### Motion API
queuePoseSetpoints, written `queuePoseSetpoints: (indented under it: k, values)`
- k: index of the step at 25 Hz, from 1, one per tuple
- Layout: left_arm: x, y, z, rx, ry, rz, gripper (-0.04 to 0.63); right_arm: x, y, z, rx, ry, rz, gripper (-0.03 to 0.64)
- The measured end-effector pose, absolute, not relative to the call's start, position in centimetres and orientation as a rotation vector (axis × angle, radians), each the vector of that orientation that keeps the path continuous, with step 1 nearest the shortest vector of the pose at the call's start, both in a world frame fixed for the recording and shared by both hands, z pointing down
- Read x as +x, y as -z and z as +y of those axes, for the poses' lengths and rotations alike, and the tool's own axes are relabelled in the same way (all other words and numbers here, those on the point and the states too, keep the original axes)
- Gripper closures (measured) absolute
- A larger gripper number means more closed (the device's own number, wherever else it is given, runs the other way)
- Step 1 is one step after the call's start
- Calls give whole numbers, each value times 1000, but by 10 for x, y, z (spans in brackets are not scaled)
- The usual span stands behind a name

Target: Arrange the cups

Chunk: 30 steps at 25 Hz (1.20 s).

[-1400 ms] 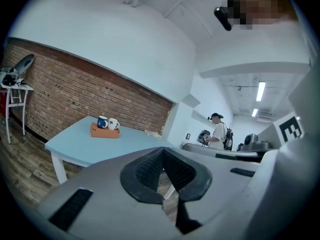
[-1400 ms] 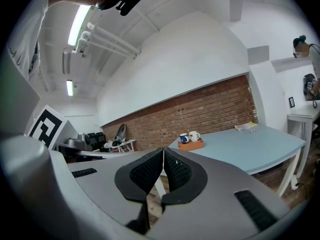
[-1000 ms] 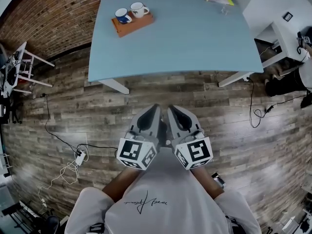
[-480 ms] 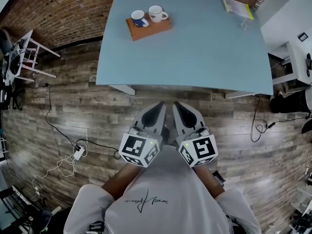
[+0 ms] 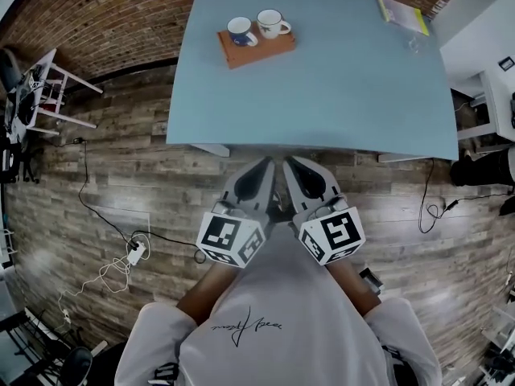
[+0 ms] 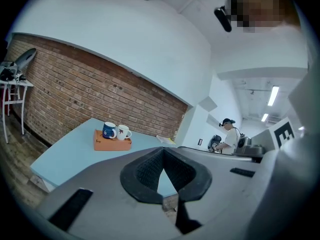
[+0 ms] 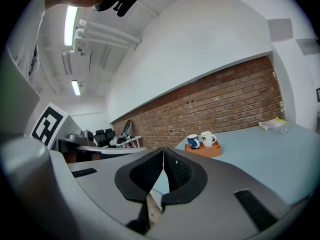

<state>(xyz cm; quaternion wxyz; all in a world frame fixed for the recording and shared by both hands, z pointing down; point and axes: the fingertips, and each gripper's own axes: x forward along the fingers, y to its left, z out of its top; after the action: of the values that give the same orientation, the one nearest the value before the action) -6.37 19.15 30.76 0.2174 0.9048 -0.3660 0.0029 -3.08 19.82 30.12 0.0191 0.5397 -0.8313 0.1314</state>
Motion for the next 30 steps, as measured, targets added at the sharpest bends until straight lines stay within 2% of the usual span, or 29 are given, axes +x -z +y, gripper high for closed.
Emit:
queuePoseSetpoints:
  k: [6,30]
  values:
    - [-61,-309,182,2470,74,-998,586,-19,-306,190,1701,-426,-2524,595]
    - [-3,-287,79,2528,79,-1131,587,33,-296,77,1505,-420,-2639,595]
